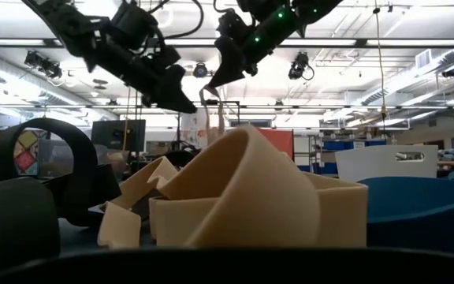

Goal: Sort rubber bands into baskets
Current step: Put the yellow rubber band into the black bin

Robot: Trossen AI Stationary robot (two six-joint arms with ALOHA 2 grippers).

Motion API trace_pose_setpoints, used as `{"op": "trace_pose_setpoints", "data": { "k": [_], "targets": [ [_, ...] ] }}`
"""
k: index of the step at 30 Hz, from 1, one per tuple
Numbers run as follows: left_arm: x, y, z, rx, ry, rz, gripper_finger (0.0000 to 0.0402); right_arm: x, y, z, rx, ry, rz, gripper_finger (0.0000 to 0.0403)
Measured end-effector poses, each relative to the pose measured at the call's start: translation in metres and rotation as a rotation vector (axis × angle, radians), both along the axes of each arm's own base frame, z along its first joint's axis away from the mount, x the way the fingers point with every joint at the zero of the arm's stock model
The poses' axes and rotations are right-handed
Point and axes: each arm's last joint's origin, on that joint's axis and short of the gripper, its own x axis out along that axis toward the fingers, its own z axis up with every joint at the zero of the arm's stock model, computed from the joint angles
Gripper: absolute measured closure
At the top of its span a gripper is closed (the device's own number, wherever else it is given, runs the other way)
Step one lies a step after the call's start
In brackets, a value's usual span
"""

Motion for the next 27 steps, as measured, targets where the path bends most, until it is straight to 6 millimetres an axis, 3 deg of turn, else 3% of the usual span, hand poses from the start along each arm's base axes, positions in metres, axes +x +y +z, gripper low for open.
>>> {"op": "trace_pose_setpoints", "data": {
  "k": [6, 12, 21, 27],
  "targets": [
    [0.015, 0.000, -0.004, 0.020, -0.094, -0.084, 0.0286, 0.002, 0.007, 0.000, -0.019, 0.012, 0.031, 0.0401],
    [0.018, -0.001, -0.005, 0.053, -0.092, -0.137, 0.0292, 0.002, 0.010, -0.001, -0.030, 0.027, 0.031, 0.0401],
    [0.020, -0.006, -0.004, 0.068, -0.091, -0.201, 0.0393, 0.002, 0.011, -0.002, -0.032, 0.029, 0.033, 0.0401],
    [0.020, -0.006, -0.004, 0.062, -0.096, -0.216, 0.0398, 0.002, 0.011, -0.003, -0.034, 0.044, 0.036, 0.0401]
  ]
}}
